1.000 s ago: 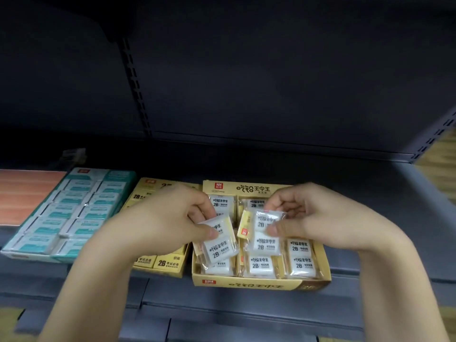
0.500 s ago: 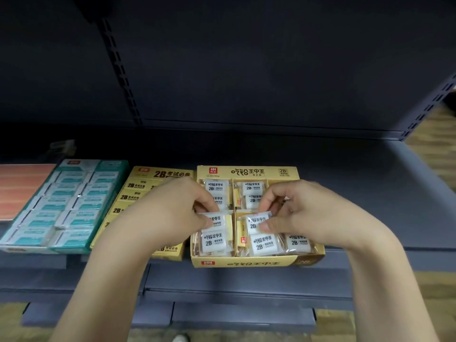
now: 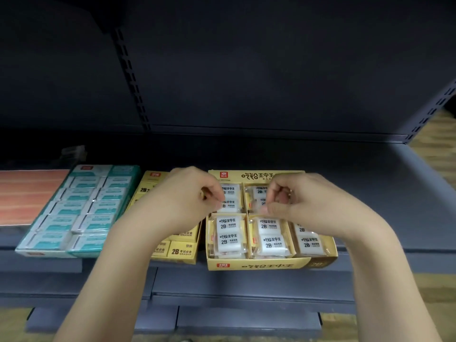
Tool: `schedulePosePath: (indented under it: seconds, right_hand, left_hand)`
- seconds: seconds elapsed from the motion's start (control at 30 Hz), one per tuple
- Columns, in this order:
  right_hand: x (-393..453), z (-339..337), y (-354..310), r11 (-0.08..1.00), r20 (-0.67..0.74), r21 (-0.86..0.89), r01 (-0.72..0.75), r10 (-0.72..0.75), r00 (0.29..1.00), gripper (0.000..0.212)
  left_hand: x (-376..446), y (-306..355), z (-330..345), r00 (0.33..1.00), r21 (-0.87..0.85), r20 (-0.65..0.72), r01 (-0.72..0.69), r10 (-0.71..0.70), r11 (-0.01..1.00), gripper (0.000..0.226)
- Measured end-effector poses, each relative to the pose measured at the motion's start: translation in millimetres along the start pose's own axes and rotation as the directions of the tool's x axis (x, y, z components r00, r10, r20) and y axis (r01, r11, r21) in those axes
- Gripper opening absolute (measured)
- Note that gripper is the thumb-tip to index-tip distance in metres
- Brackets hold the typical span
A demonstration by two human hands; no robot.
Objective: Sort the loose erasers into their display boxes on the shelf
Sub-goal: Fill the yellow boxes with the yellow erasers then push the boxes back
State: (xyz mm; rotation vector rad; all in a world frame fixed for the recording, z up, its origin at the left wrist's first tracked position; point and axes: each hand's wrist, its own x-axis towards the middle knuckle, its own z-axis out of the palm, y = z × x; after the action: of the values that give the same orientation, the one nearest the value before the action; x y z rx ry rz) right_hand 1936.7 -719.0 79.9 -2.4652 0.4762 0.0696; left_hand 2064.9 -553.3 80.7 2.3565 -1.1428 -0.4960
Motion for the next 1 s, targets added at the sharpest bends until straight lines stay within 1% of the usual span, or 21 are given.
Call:
schedulePosePath:
  seconds: [0.07, 0.13, 0.17, 0.23, 0.33, 0.4, 0.47, 0.57, 0.63, 0.77, 0.83, 0.9, 0.97, 1.0]
  right_hand:
    - [10.7, 0.3, -10.8, 0.998, -0.088, -0.009, 0.062, -0.062, 0.994, 0.012]
    - [26.9, 3.9, -25.1, 0.984, -0.134, -0.079, 0.158, -0.168, 0.977, 0.009]
    - [36.1, 6.5, -33.7, 0.97, -0.121, -0.122, 0.209, -0.223, 0.967, 0.008]
    - [55.9, 14.3, -50.9, 0.928, -0.037, -0.204, 0.31, -0.324, 0.945, 0.011]
    - [92.1, 27.1, -73.7, 0.829, 0.074, -0.323, 0.456, -0.458, 0.886, 0.019]
    - [118.6, 35.7, -88.6, 0.75, 0.108, -0.384, 0.538, -0.543, 0.833, 0.024]
    - [146.9, 46.1, -104.6, 0.671, 0.133, -0.44, 0.597, -0.609, 0.782, 0.027]
    - [189.2, 66.6, -130.5, 0.581, 0.208, -0.497, 0.644, -0.641, 0.739, 0.037]
    - [215.6, 83.0, -148.3, 0.526, 0.28, -0.521, 0.672, -0.639, 0.717, 0.044]
    - [261.2, 111.1, -180.6, 0.381, 0.397, -0.597, 0.706, -0.624, 0.673, 0.055]
    - [279.7, 120.2, -194.8, 0.286, 0.46, -0.627, 0.725, -0.615, 0.641, 0.063]
    - [293.7, 126.9, -207.8, 0.209, 0.534, -0.63, 0.748, -0.582, 0.613, 0.075]
    - [302.4, 133.0, -218.4, 0.173, 0.586, -0.622, 0.764, -0.544, 0.601, 0.085]
    - [305.6, 136.5, -222.9, 0.166, 0.6, -0.622, 0.765, -0.527, 0.602, 0.086]
  left_hand:
    - [1.2, -8.8, -8.1, 0.998, -0.024, -0.063, 0.009, -0.011, 1.0, 0.015]
    - [0.7, -18.2, -17.3, 0.992, -0.033, -0.124, 0.023, -0.027, 0.999, 0.012]
    - [0.1, -23.7, -21.7, 0.988, -0.031, -0.151, 0.03, -0.035, 0.999, 0.011]
    - [-2.0, -36.1, -30.6, 0.979, -0.023, -0.199, 0.049, -0.052, 0.999, 0.011]
    - [-8.7, -62.4, -45.6, 0.954, -0.015, -0.282, 0.104, -0.104, 0.994, 0.012]
    - [-14.6, -83.5, -54.9, 0.922, -0.025, -0.357, 0.152, -0.151, 0.988, 0.013]
    - [-22.7, -104.2, -62.6, 0.873, -0.045, -0.445, 0.204, -0.202, 0.978, 0.017]
    - [-36.0, -133.1, -69.5, 0.801, -0.051, -0.549, 0.251, -0.237, 0.967, 0.027]
    - [-45.8, -150.8, -72.8, 0.767, -0.031, -0.587, 0.299, -0.259, 0.954, 0.034]
    - [-64.8, -180.0, -79.9, 0.747, -0.04, -0.563, 0.404, -0.355, 0.914, 0.043]
    - [-72.1, -191.0, -84.8, 0.731, -0.056, -0.562, 0.433, -0.387, 0.9, 0.042]
    - [-77.1, -200.1, -89.5, 0.714, -0.069, -0.575, 0.442, -0.398, 0.894, 0.04]
    - [-79.6, -206.9, -93.1, 0.704, -0.073, -0.583, 0.452, -0.406, 0.889, 0.04]
    - [-79.6, -209.4, -94.4, 0.701, -0.072, -0.585, 0.456, -0.408, 0.887, 0.04]
